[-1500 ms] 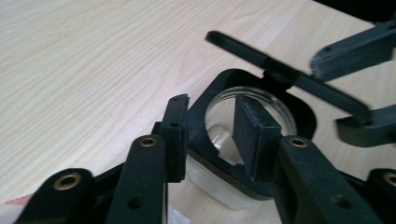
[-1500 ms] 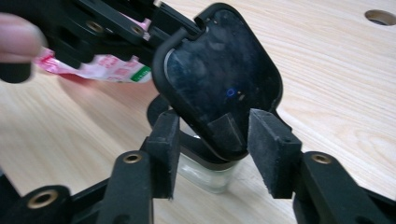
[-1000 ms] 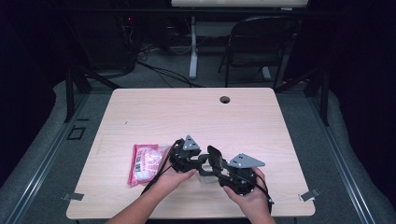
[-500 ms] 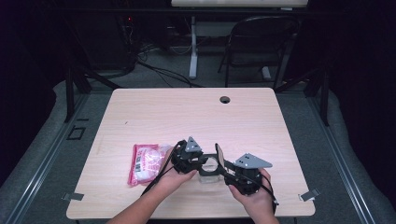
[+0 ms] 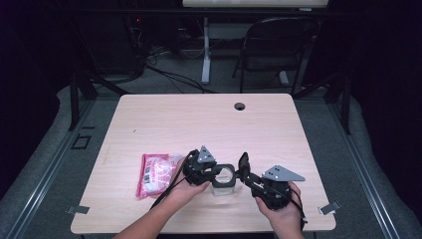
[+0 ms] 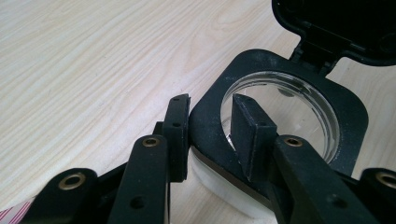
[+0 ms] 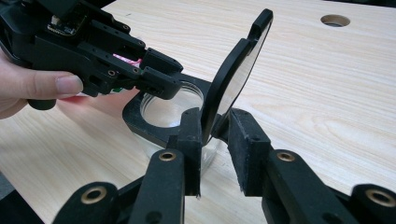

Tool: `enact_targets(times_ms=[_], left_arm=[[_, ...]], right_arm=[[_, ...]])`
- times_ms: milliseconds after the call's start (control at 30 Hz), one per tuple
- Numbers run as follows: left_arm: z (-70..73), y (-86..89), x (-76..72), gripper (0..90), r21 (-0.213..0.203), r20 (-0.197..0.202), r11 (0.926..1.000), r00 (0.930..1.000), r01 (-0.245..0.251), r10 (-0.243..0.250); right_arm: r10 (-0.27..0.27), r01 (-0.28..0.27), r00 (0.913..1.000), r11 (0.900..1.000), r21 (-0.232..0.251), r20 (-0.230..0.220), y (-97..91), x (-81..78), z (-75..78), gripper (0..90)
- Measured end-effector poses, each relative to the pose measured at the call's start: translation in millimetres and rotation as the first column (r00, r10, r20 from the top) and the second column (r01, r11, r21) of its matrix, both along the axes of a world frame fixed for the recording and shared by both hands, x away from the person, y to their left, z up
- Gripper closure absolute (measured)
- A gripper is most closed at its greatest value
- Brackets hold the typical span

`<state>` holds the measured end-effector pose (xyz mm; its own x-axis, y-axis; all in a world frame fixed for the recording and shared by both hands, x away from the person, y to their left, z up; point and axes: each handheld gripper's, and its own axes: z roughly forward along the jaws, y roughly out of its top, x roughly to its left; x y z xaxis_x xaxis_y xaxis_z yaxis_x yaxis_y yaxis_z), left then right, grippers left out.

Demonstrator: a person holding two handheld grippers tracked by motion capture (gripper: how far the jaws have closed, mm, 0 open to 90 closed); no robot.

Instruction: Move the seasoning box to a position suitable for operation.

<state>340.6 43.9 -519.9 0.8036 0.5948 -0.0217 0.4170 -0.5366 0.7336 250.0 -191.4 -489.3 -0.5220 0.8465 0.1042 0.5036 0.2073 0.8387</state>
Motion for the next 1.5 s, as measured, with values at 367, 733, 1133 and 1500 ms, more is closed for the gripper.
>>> enact_targets(times_ms=[367,733,1133,1500], left_arm=[[0.0,0.8,-2.0,66.0,-0.018,0.005,0.9996,0.9998,-0.019,0.019],[18.3,22.8,-6.4,62.4,-0.062,0.053,0.9966,0.9969,-0.055,0.059],[34.5,58.7,-26.0,62.4,-0.071,0.082,0.9944,0.9930,-0.079,0.085],[27.2,111.3,-39.8,61.2,-0.112,0.053,0.9783,0.9820,-0.175,0.181]], right_arm=[[-0.025,0.025,0.9997,0.9997,0.003,0.001,12.0,3.7,-11.3,58.6],[-0.032,0.032,0.9992,0.9995,0.000,-0.025,17.6,14.9,-21.9,66.8],[-0.041,0.043,0.9982,0.9982,0.042,-0.044,18.3,27.2,-24.6,76.1],[-0.014,0.018,0.9980,0.9982,0.058,-0.061,19.4,44.8,-24.5,84.2]])
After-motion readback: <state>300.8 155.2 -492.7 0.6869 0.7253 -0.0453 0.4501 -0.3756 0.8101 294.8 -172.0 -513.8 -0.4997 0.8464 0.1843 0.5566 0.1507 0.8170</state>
